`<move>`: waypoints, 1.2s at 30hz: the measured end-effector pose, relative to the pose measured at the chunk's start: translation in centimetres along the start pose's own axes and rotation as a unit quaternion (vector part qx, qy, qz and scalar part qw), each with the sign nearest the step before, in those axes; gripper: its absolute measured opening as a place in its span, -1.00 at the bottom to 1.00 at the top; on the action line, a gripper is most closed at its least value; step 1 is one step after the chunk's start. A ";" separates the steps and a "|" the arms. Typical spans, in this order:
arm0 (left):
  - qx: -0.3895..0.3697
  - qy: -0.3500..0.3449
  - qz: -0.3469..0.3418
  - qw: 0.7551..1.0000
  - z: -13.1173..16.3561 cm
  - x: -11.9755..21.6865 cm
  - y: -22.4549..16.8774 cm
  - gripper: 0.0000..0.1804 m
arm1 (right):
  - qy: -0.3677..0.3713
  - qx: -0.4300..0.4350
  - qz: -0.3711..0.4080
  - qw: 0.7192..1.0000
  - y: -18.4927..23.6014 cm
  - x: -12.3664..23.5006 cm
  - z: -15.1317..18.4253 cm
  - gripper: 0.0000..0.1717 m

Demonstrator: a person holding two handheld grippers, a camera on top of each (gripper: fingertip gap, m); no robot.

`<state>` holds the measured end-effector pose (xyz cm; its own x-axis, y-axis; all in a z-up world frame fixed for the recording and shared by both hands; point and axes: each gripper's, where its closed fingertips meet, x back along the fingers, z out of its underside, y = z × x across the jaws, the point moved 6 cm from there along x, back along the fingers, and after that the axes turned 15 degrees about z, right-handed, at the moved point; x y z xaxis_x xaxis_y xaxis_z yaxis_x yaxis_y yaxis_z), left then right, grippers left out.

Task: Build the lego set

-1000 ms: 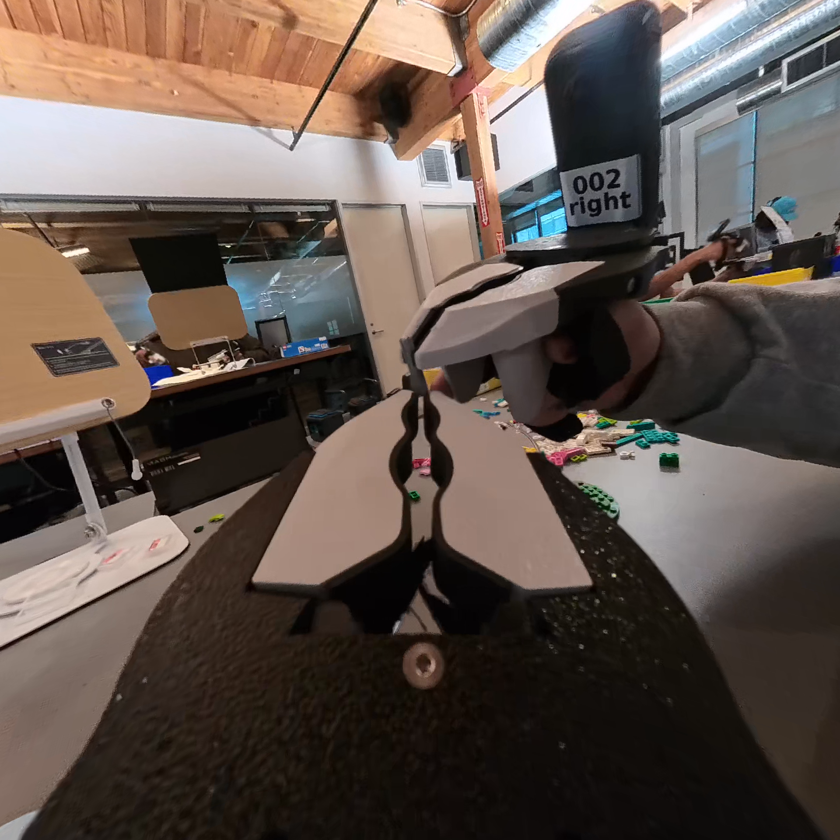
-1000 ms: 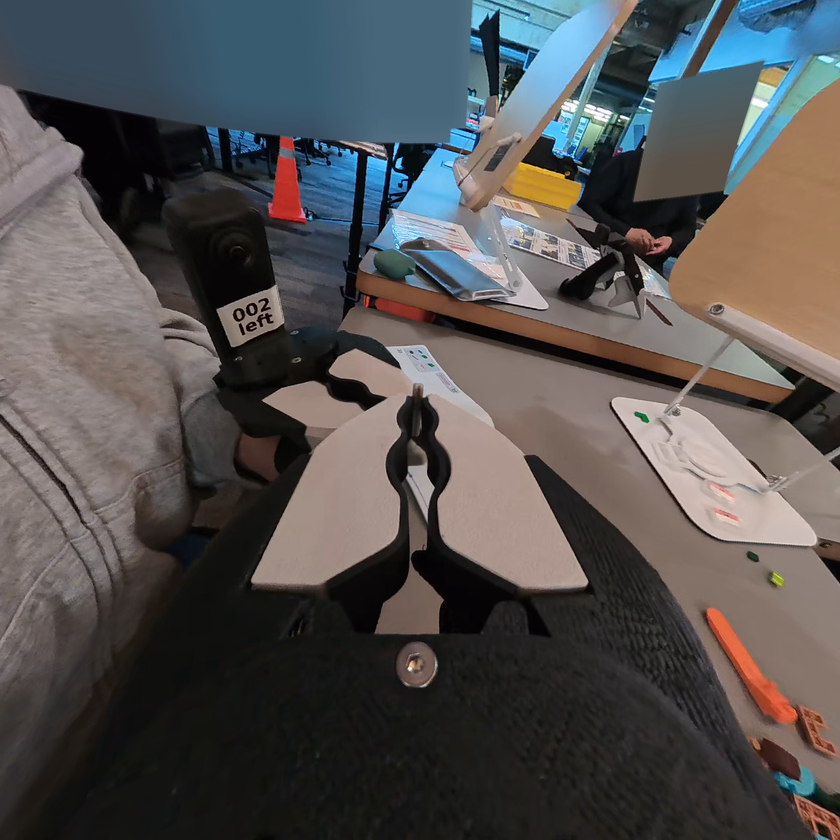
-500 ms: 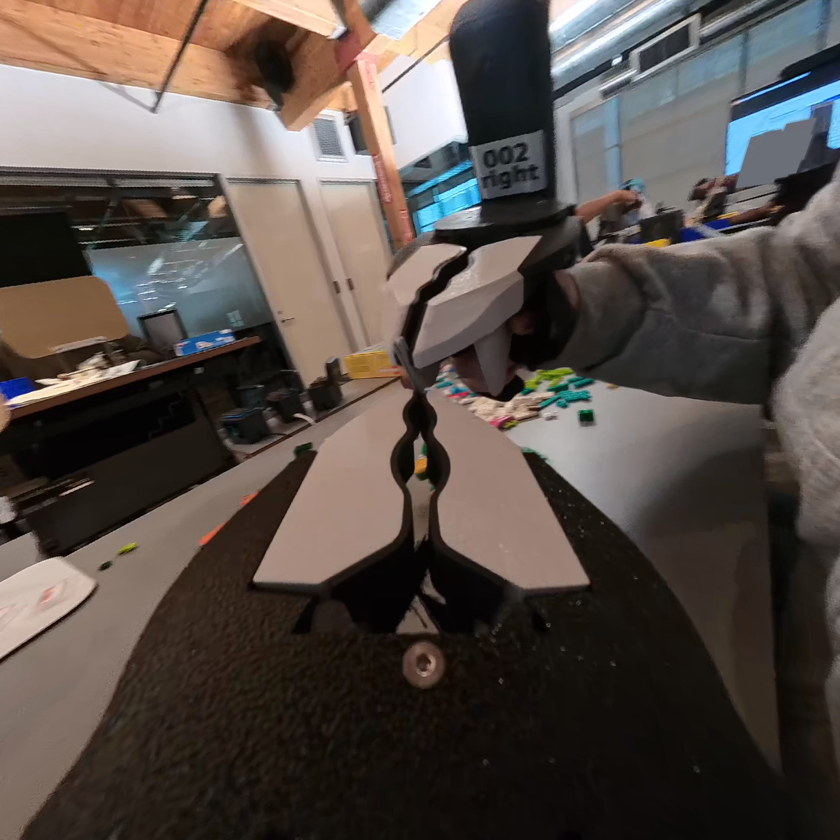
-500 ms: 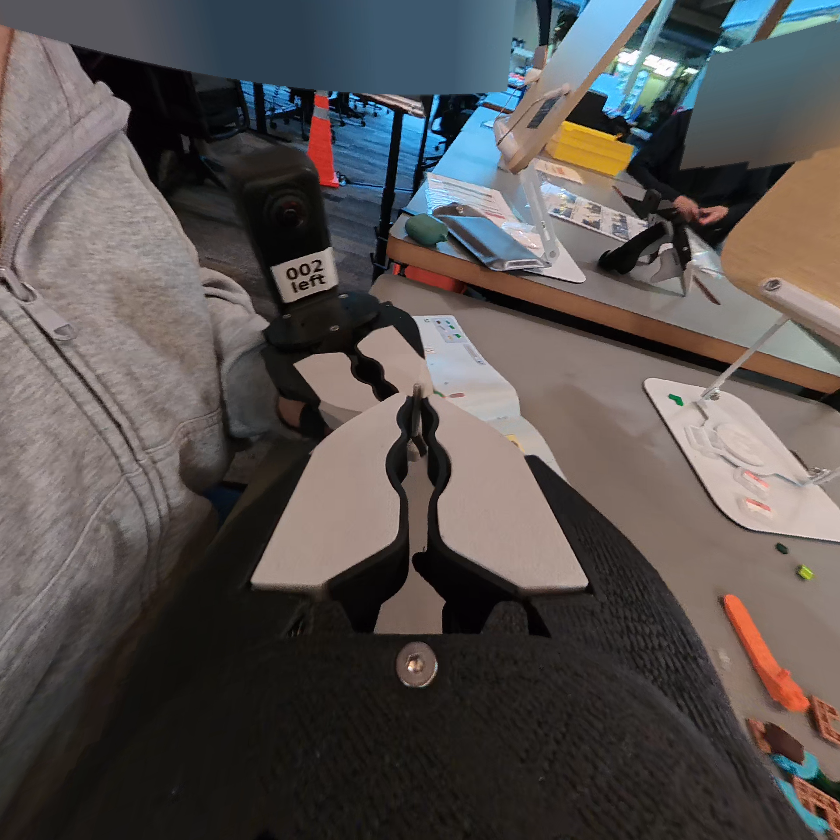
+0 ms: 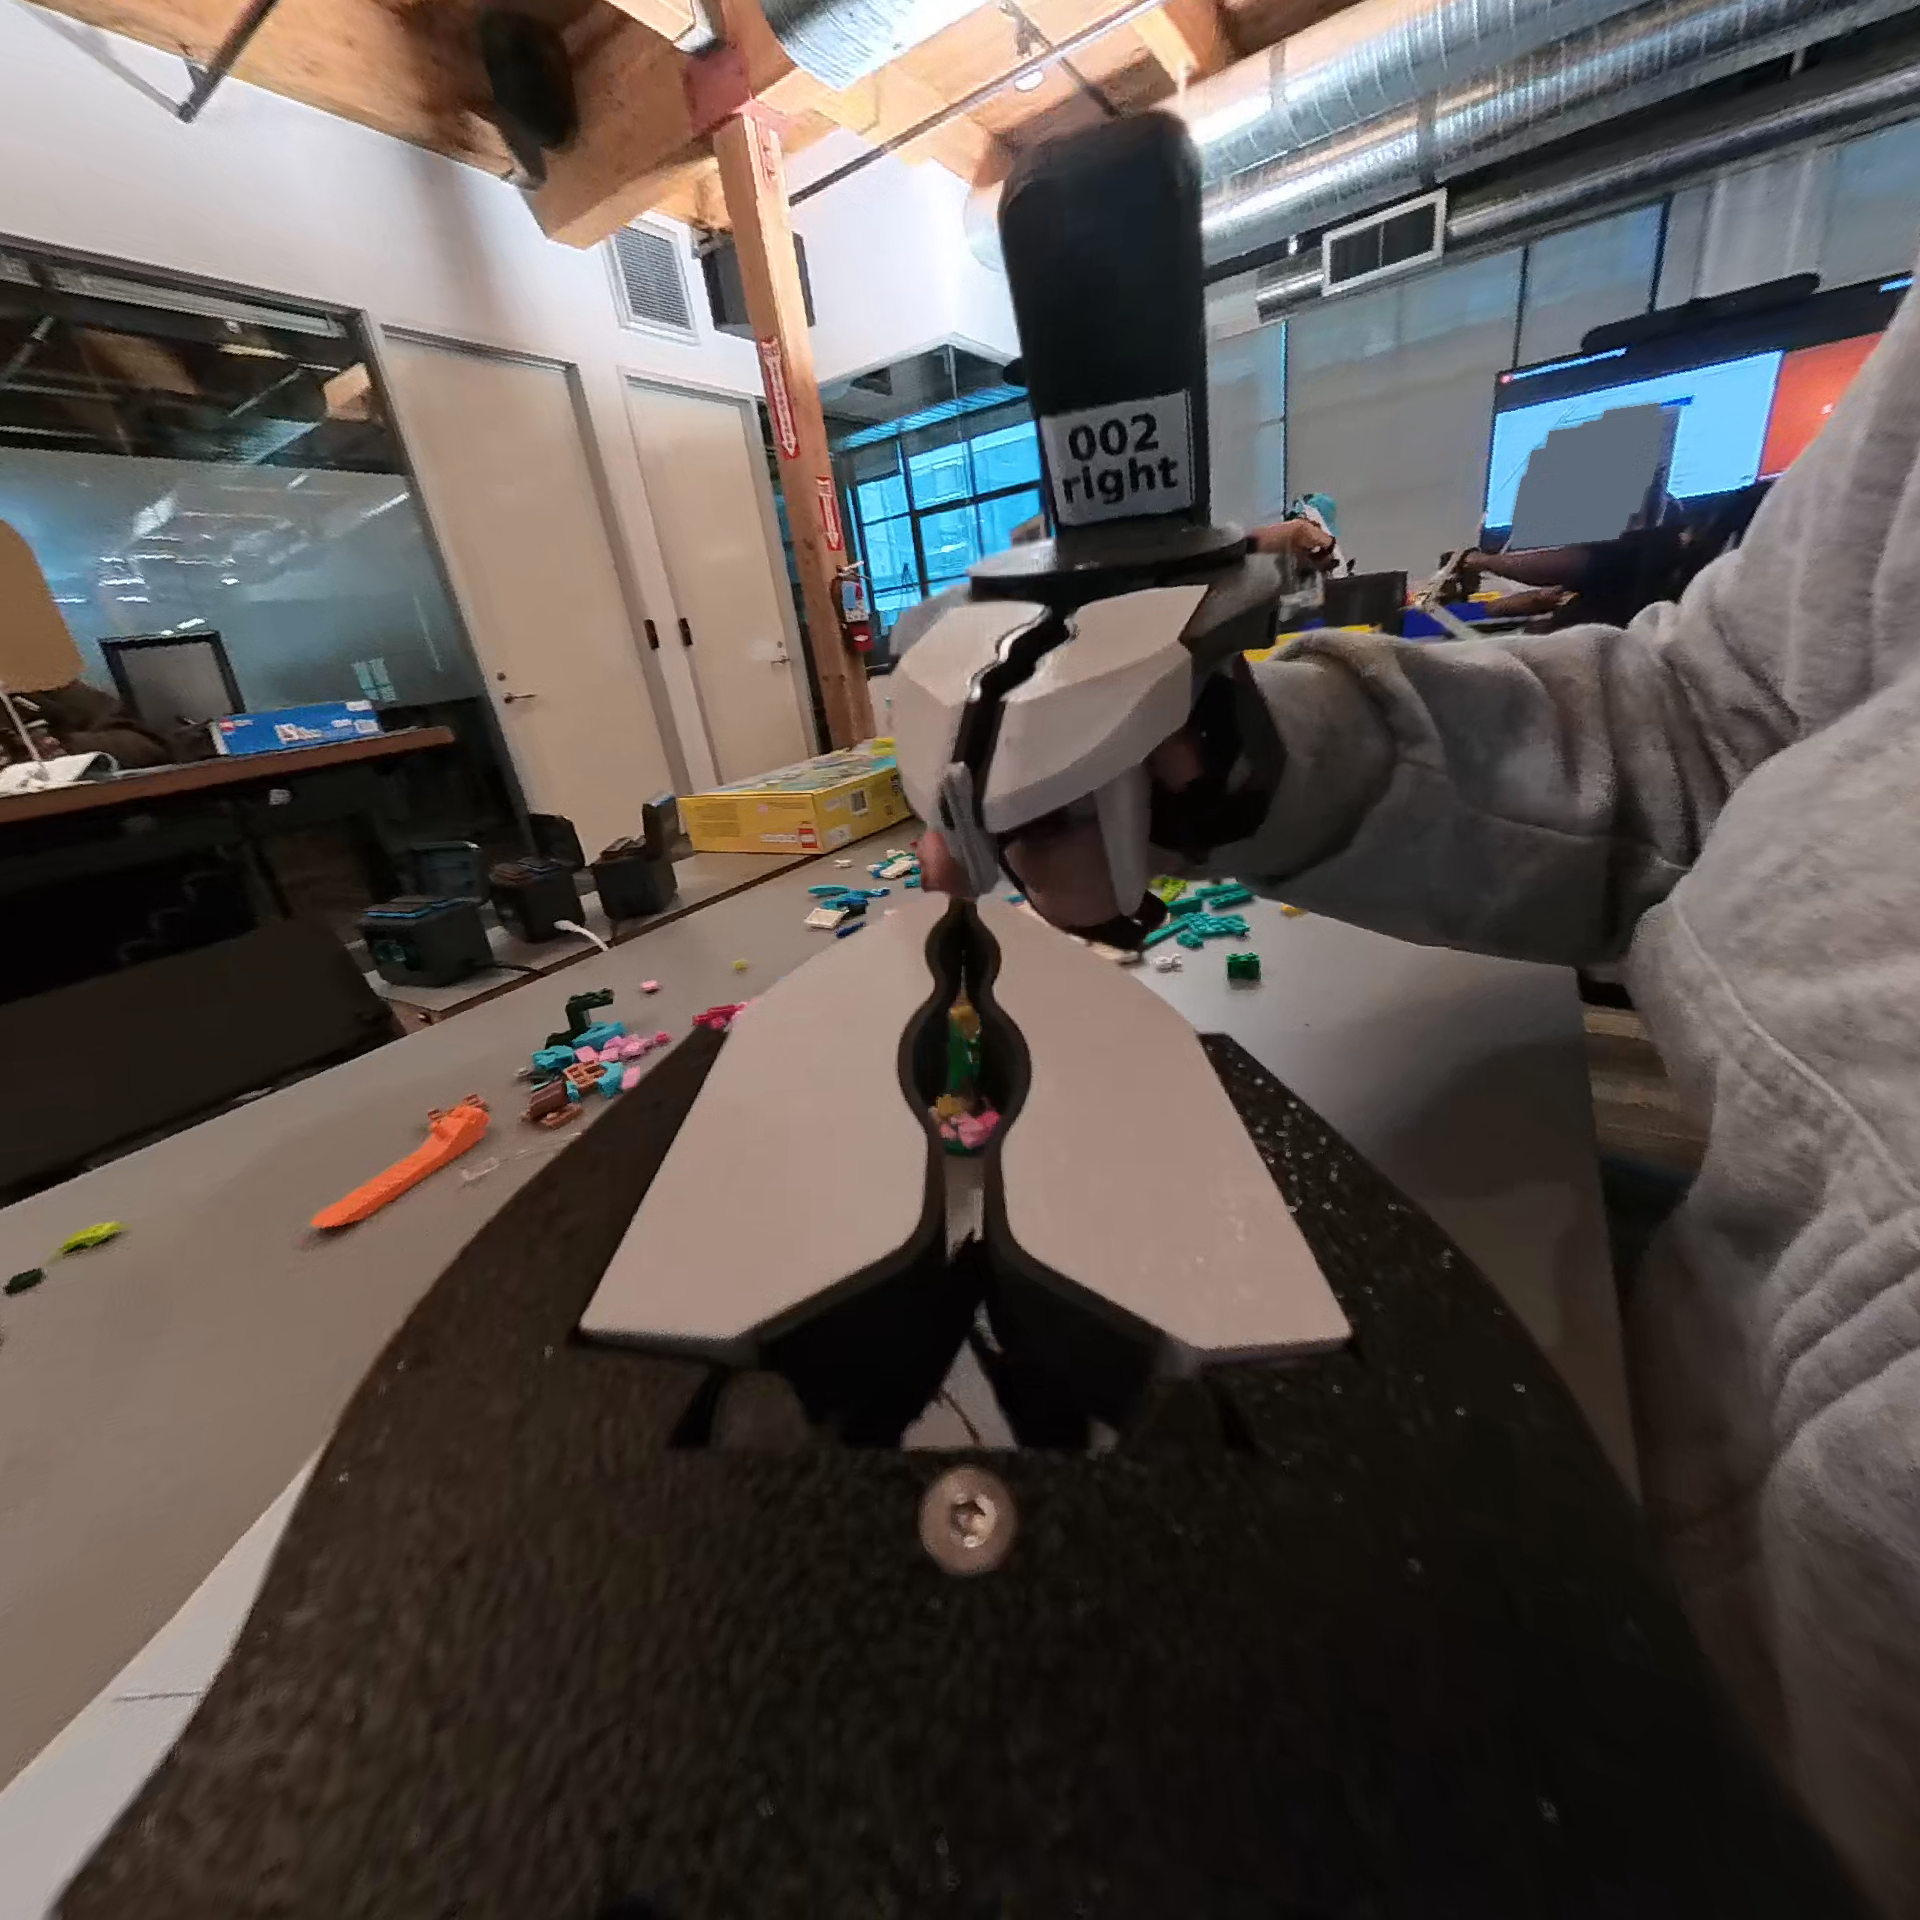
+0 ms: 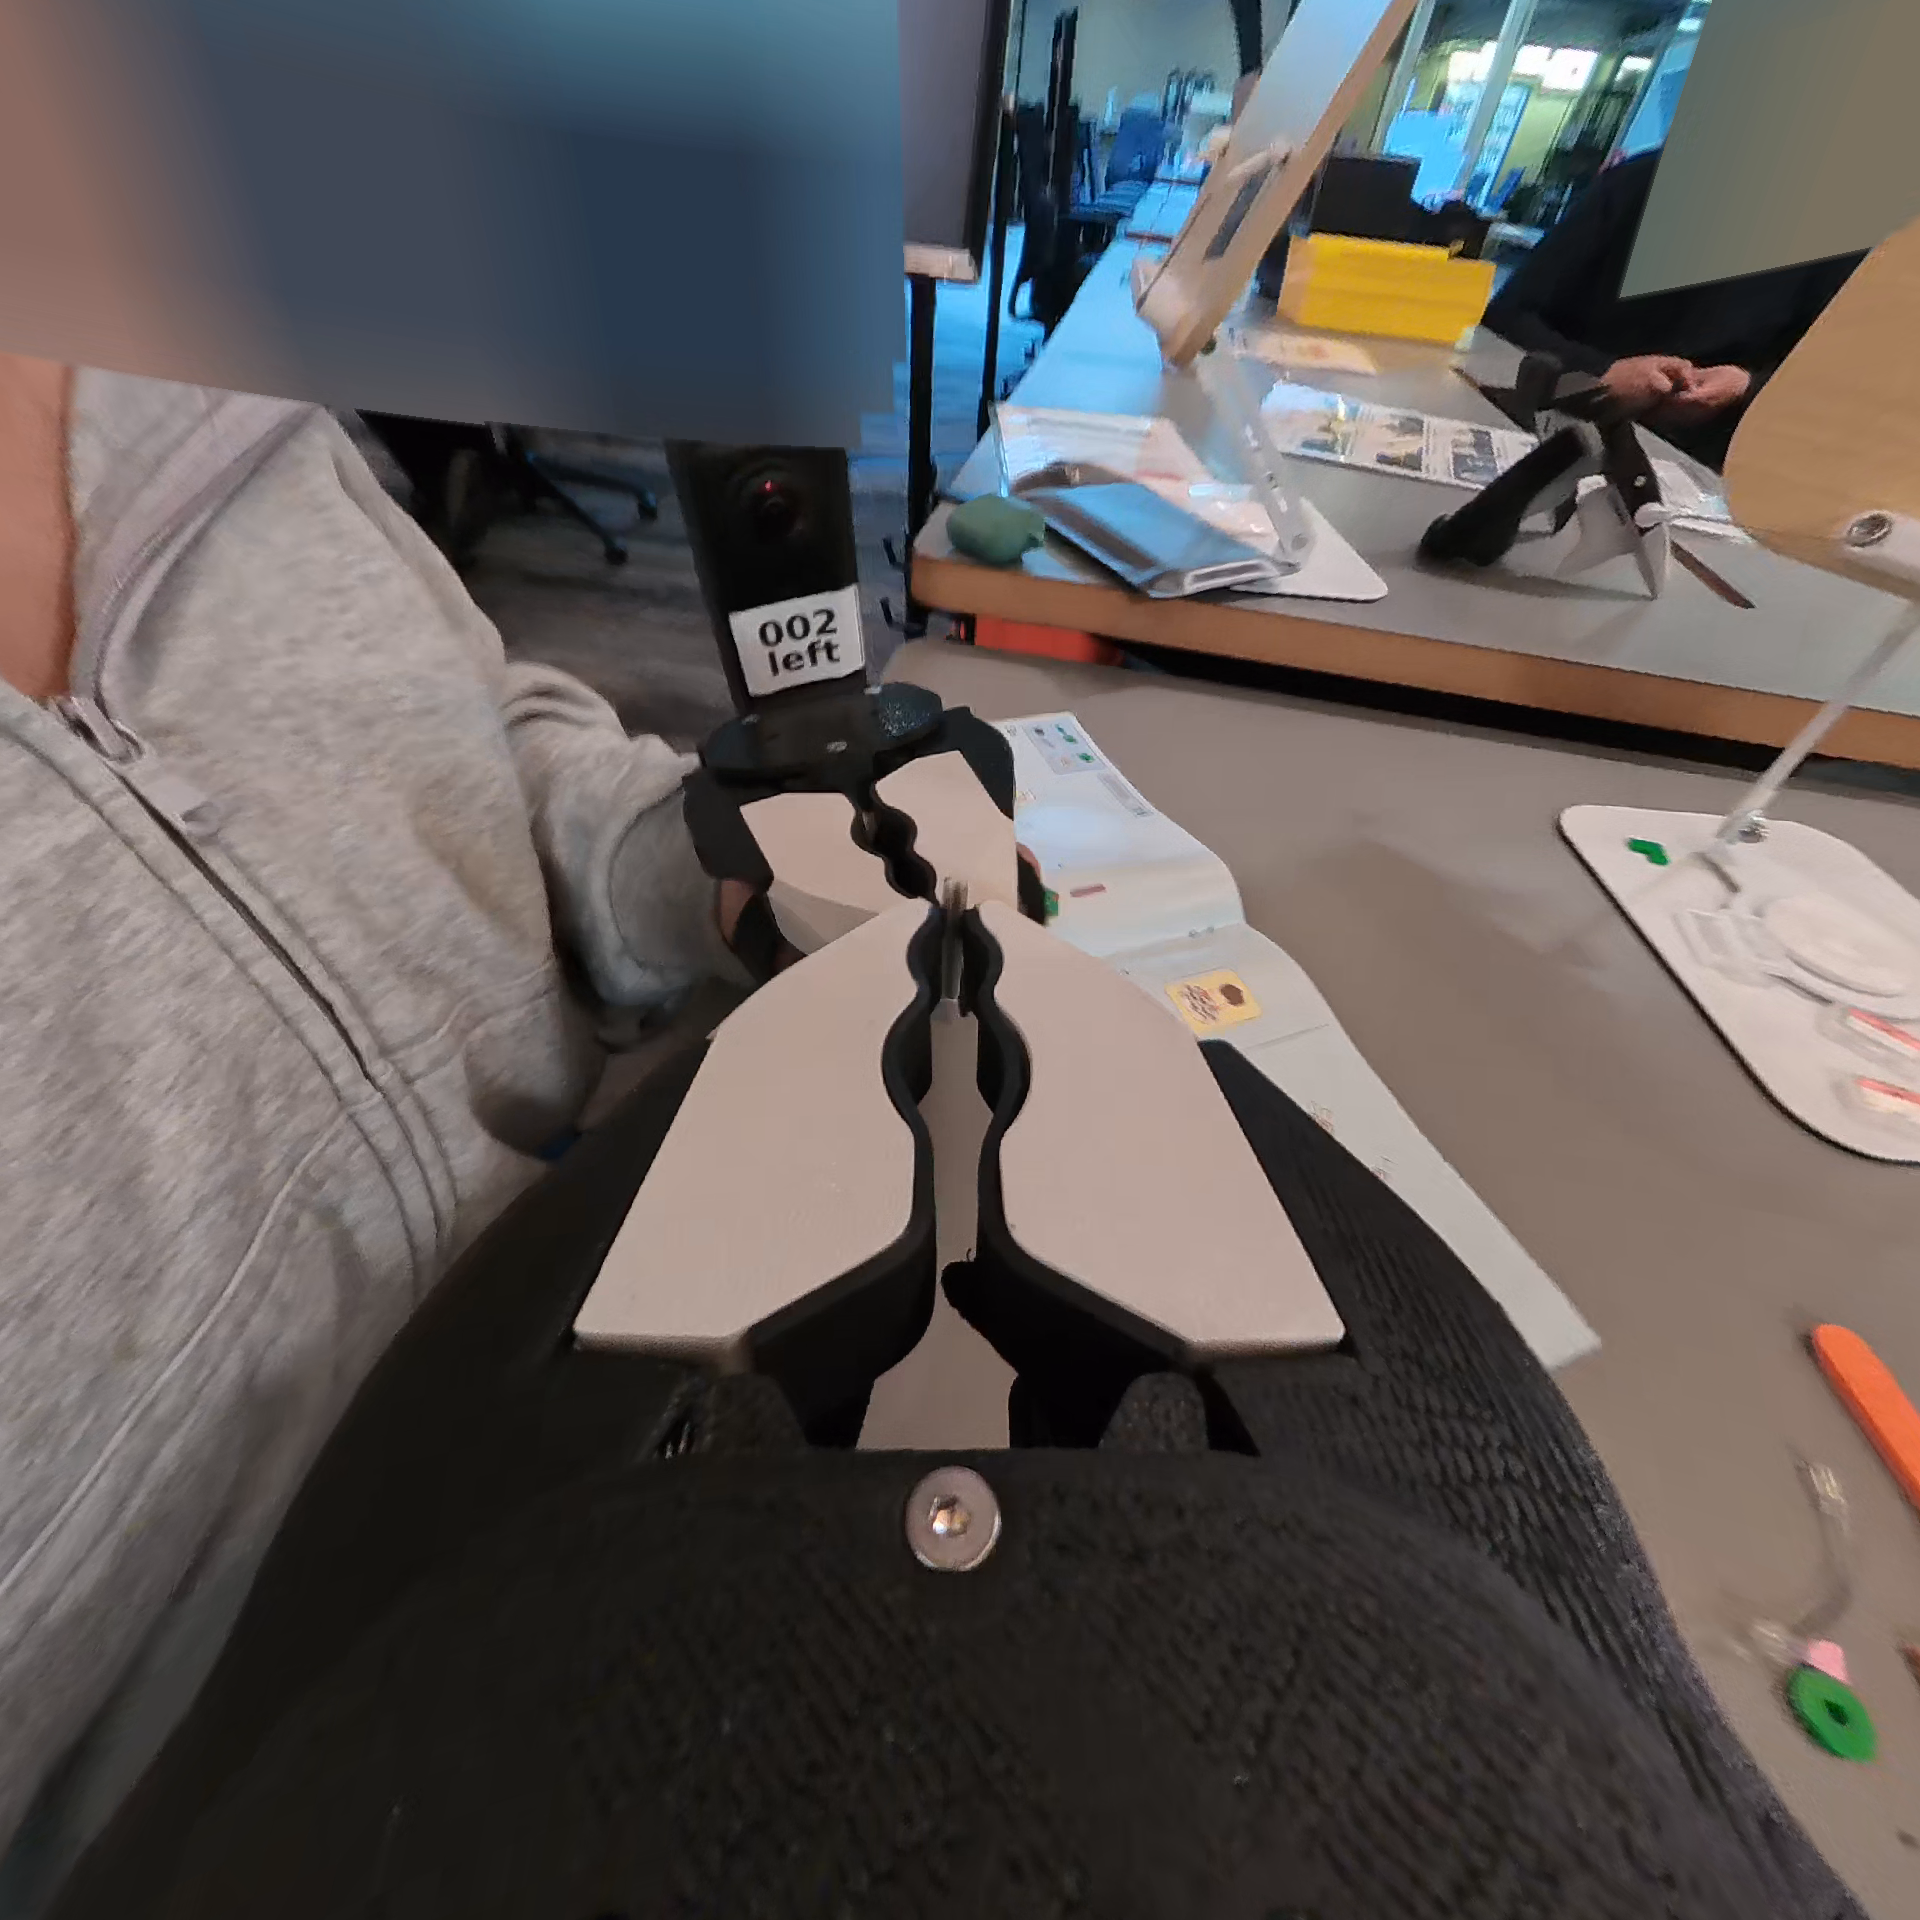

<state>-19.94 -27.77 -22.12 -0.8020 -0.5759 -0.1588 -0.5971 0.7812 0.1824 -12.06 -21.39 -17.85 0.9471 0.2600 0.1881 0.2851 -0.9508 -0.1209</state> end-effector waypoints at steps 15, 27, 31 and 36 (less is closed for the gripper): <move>0.021 0.012 0.062 0.998 0.2 -0.3 -0.6 -0.96 | 0.015 -0.067 -0.053 0.996 0.5 -0.1 0.9 -0.83; 0.060 0.009 0.165 0.984 0.3 -0.3 -1.6 -0.96 | 0.050 -0.041 -0.125 0.990 2.0 0.0 0.8 -0.97; 0.076 0.004 0.160 0.984 0.3 -0.4 -1.5 -0.95 | 0.046 -0.010 -0.104 0.994 2.1 0.0 0.7 -0.98; 0.080 0.096 0.139 0.982 1.3 0.4 -1.9 -0.68 | 0.025 0.009 -0.029 0.999 1.7 0.5 0.5 -0.97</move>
<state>-19.10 -29.17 -23.74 -0.9315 -0.3580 0.0650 -0.3564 0.9337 0.0345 -11.02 -22.78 -18.49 0.9205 0.3051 0.2440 0.3420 -0.9312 -0.1259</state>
